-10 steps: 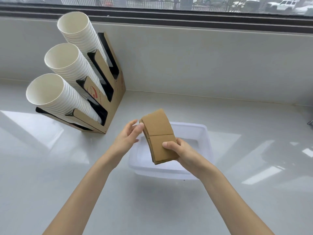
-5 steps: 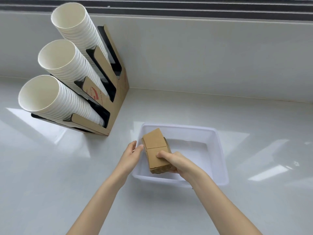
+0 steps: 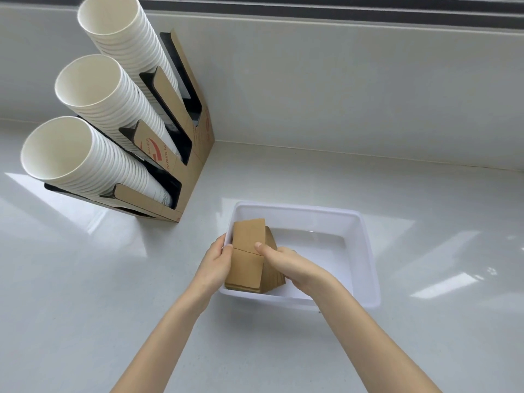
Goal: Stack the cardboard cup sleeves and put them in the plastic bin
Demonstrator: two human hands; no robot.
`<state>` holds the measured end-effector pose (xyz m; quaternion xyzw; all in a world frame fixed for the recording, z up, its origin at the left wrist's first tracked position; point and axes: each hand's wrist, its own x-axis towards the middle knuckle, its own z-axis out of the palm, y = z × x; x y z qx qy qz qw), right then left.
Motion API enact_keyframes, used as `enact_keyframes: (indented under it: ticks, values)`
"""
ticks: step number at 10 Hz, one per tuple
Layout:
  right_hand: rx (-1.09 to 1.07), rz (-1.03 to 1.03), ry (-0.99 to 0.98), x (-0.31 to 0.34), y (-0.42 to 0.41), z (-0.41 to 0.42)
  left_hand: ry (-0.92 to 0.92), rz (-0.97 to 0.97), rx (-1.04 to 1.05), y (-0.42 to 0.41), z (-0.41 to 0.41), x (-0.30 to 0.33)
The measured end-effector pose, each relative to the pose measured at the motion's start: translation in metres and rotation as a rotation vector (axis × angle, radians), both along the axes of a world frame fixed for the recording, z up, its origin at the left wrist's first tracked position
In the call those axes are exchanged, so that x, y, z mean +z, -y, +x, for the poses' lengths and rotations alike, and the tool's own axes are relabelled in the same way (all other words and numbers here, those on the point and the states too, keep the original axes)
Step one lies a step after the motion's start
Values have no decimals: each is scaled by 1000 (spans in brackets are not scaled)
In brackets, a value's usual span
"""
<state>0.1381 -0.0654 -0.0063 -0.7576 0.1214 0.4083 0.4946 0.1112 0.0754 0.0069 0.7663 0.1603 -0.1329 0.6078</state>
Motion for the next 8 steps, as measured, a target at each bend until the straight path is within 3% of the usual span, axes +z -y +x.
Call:
enact_keyframes:
  ticks: [3,5,8]
  values:
    - [39,53,10,6,-19,-9,-66,8,39,0,1,-8]
    - [93,-133,125,-3,-24,-11,-63,-30,34,1,0,-6]
    - [84,-65,150,29,-4,-16,-65,102,-41,-3,1,11]
